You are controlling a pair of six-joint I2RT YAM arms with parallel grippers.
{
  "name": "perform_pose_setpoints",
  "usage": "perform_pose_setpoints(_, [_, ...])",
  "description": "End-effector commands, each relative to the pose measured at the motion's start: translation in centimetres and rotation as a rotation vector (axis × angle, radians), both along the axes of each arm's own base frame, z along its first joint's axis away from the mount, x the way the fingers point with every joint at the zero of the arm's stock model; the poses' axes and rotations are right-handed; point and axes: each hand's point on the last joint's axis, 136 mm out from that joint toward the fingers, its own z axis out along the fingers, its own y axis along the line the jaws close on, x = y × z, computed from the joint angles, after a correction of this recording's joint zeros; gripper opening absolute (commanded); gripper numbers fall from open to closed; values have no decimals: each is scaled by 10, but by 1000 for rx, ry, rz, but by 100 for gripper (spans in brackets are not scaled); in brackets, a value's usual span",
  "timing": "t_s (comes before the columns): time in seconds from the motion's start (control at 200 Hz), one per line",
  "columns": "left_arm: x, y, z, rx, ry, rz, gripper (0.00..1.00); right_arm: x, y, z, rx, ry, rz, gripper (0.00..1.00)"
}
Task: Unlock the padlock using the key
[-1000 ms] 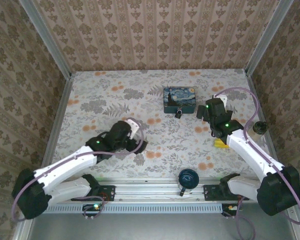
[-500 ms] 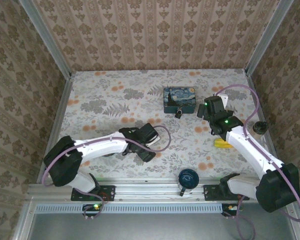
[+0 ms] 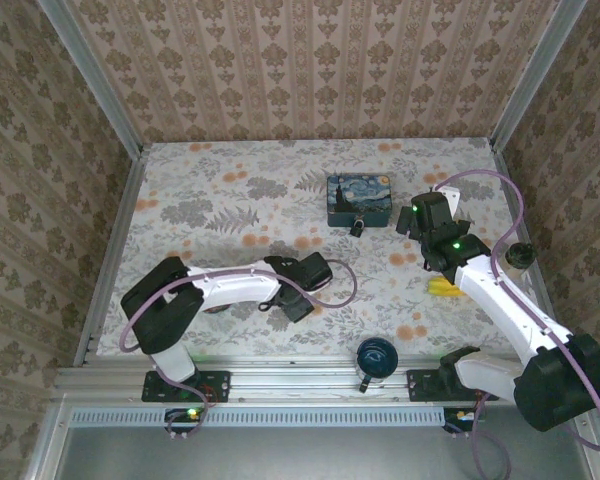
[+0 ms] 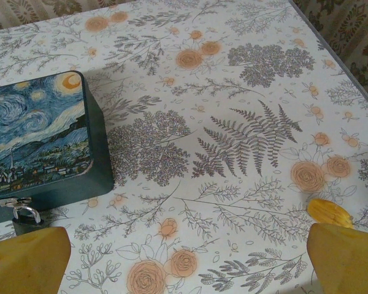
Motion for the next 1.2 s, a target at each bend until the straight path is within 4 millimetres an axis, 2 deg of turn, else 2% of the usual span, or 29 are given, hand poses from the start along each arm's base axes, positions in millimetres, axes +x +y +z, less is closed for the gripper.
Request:
perform_pose_setpoints(0.0, [13, -12, 2, -15, -48, 3, 56, -1, -3, 16, -12, -32, -18, 100])
perform_pose_setpoints(0.115, [21, -12, -3, -27, -44, 32, 47, -1, -3, 16, -15, -31, -18, 100])
perform_pose_setpoints(0.275, [33, -6, -5, -64, -38, 110, 28, -1, -4, 16, -18, -26, -20, 100])
perform_pose_setpoints(0.505, [51, 9, -4, -113, -39, 248, 16, -2, -3, 17, -11, -24, -20, 100])
perform_pose_setpoints(0.63, [55, 17, -2, -138, -30, 315, 18, -4, -3, 16, -9, -18, -19, 100])
perform_pose_setpoints(0.74, [53, 16, 12, -168, -24, 343, 37, -5, -2, 16, -7, -14, -11, 100])
perform_pose_setpoints(0.785, [53, 15, 19, -191, -26, 372, 40, -5, -2, 15, -4, -15, -9, 100])
perform_pose_setpoints(0.965, [45, 17, 30, -264, 17, 527, 40, -8, -1, 14, 9, -19, -5, 100])
perform_pose_setpoints(1.06, [39, 20, 24, -276, 48, 605, 37, -10, -2, 12, 12, -23, -6, 100])
perform_pose_setpoints(1.195, [31, 15, 11, -289, 95, 632, 34, -11, -2, 10, 10, -24, -2, 100])
